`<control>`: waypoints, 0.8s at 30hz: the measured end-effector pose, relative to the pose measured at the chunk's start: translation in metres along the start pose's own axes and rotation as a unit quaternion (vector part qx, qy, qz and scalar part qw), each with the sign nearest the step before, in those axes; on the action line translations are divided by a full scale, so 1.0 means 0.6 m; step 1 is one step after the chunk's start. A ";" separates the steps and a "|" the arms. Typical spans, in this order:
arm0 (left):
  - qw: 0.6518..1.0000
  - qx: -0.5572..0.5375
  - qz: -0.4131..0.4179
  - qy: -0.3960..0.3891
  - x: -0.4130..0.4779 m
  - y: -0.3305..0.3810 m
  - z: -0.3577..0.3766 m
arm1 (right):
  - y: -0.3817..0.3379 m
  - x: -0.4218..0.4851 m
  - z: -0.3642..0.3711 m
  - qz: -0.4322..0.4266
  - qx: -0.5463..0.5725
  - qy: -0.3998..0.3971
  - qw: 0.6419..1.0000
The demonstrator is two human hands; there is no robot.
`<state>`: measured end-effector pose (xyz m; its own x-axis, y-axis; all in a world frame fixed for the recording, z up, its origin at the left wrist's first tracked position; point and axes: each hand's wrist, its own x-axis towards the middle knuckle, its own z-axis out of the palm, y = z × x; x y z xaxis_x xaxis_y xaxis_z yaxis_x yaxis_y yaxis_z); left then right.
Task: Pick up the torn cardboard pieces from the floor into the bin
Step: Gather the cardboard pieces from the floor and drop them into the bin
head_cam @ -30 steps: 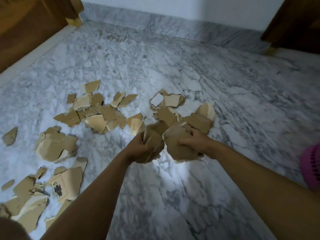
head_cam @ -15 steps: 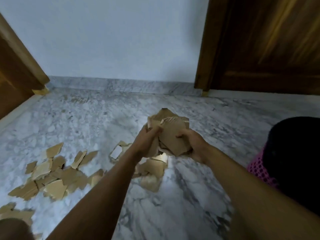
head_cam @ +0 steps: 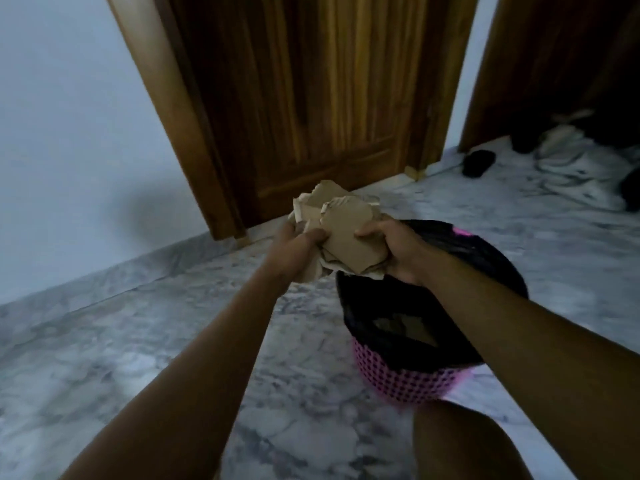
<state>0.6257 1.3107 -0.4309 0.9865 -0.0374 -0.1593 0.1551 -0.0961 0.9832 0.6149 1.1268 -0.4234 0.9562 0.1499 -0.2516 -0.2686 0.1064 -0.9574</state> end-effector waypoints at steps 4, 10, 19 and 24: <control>0.997 0.043 -0.005 -0.056 0.025 -0.020 0.110 | 0.022 -0.028 -0.109 0.021 -0.006 0.083 0.996; 0.968 0.177 -0.056 -0.167 0.029 -0.071 0.205 | 0.093 -0.065 -0.221 0.131 -0.079 0.121 0.981; 0.936 0.291 -0.029 -0.198 0.061 -0.082 0.196 | 0.100 -0.056 -0.250 0.119 -0.374 0.138 0.909; 0.962 0.235 0.015 -0.136 0.047 -0.057 0.132 | 0.083 -0.026 -0.178 0.078 -0.421 0.129 0.894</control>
<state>0.6439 1.2344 -0.4762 0.9302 -0.3003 -0.2111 0.0223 -0.5278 0.8491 0.5988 1.0248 -0.4825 0.9387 -0.1455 -0.3125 -0.3226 -0.6907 -0.6472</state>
